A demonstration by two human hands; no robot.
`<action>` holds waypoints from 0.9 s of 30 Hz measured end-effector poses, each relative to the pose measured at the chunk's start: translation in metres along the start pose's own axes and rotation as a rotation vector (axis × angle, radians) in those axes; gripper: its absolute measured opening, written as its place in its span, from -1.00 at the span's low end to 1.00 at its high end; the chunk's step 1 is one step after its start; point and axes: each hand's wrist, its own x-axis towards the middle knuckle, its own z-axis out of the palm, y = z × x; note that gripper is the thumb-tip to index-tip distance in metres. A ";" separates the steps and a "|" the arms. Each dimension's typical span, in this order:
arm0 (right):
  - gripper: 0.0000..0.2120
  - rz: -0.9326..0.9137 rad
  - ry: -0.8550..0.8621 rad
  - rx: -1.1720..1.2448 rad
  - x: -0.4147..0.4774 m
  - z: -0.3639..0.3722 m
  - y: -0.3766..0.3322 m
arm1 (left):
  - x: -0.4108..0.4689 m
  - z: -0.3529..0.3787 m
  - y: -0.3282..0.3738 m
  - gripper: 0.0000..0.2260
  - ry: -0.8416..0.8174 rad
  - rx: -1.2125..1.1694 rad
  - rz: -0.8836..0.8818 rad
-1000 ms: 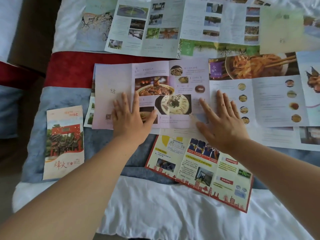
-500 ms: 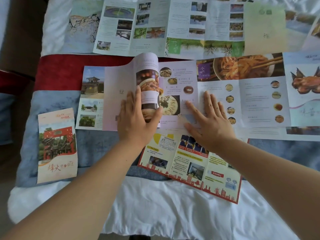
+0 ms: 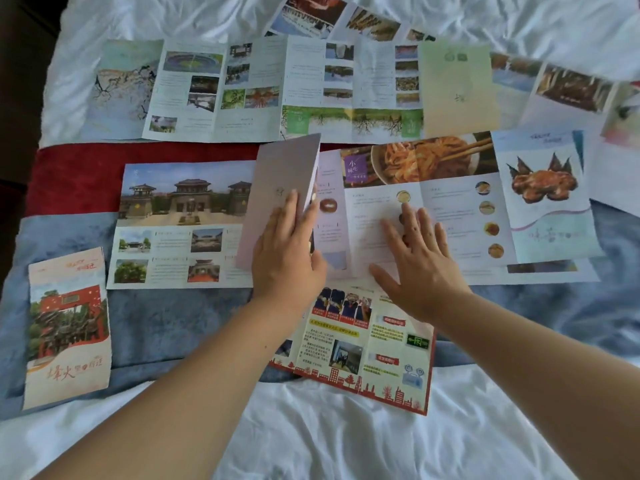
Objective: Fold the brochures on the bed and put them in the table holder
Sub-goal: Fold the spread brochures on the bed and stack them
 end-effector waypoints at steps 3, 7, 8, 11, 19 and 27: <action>-0.19 0.027 -0.010 0.013 -0.007 0.000 0.022 | 0.002 0.013 0.016 -0.26 -0.036 0.020 0.025; -0.19 0.032 0.008 0.079 -0.014 0.000 0.040 | 0.004 0.032 0.032 -0.26 -0.079 0.092 0.080; -0.19 0.037 0.011 0.088 -0.016 0.002 0.042 | 0.003 0.037 0.036 -0.28 -0.093 0.111 0.088; -0.19 0.045 0.016 0.103 -0.022 0.006 0.047 | 0.004 0.050 0.042 -0.31 -0.128 0.176 0.083; -0.30 0.116 0.124 0.025 -0.030 0.010 0.069 | 0.003 0.045 0.015 -0.36 -0.123 0.392 0.069; -0.26 0.298 0.125 0.107 -0.042 0.017 0.114 | 0.003 0.046 0.005 -0.29 -0.177 0.162 -0.066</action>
